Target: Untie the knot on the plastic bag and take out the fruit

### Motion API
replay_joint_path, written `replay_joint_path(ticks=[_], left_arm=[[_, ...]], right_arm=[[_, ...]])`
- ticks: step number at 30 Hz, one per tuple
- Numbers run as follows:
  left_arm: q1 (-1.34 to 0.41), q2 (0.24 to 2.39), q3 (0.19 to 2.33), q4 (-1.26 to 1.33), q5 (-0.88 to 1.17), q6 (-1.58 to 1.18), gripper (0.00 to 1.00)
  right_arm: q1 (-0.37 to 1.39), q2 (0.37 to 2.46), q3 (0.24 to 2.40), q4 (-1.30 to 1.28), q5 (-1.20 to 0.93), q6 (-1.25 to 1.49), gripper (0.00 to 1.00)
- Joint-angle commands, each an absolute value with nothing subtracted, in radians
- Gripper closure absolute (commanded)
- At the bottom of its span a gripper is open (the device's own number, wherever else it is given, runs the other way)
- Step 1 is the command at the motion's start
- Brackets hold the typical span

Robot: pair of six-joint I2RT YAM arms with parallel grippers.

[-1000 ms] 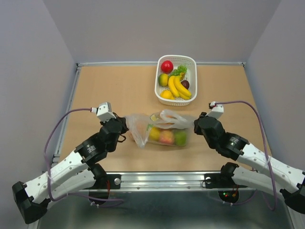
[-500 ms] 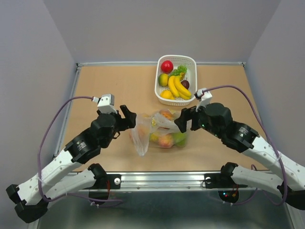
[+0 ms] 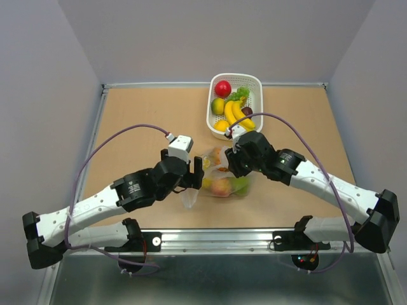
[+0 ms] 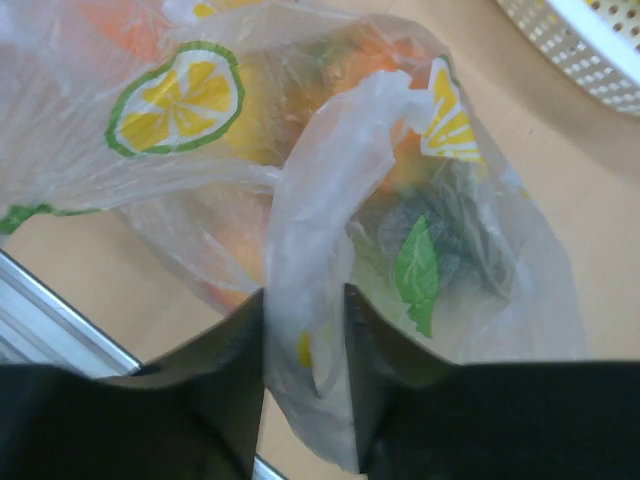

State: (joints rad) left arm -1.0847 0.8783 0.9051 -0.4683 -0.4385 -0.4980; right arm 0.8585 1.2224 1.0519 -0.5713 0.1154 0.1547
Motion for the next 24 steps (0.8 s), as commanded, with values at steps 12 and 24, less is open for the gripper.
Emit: replay_joint_path(ticks=[12,24], left_arm=[[-1.258,1.169,1.049,-0.564,-0.781,-0.572,0.12],[-1.227,1.21,1.089,-0.612,-0.951,-0.654,0.21]], right_arm=[[0.862,1.074,1.023,-0.563,0.155,0.179,1.0],[0.864,0.956,0.94,-0.563,0.144,0.189,1.0]])
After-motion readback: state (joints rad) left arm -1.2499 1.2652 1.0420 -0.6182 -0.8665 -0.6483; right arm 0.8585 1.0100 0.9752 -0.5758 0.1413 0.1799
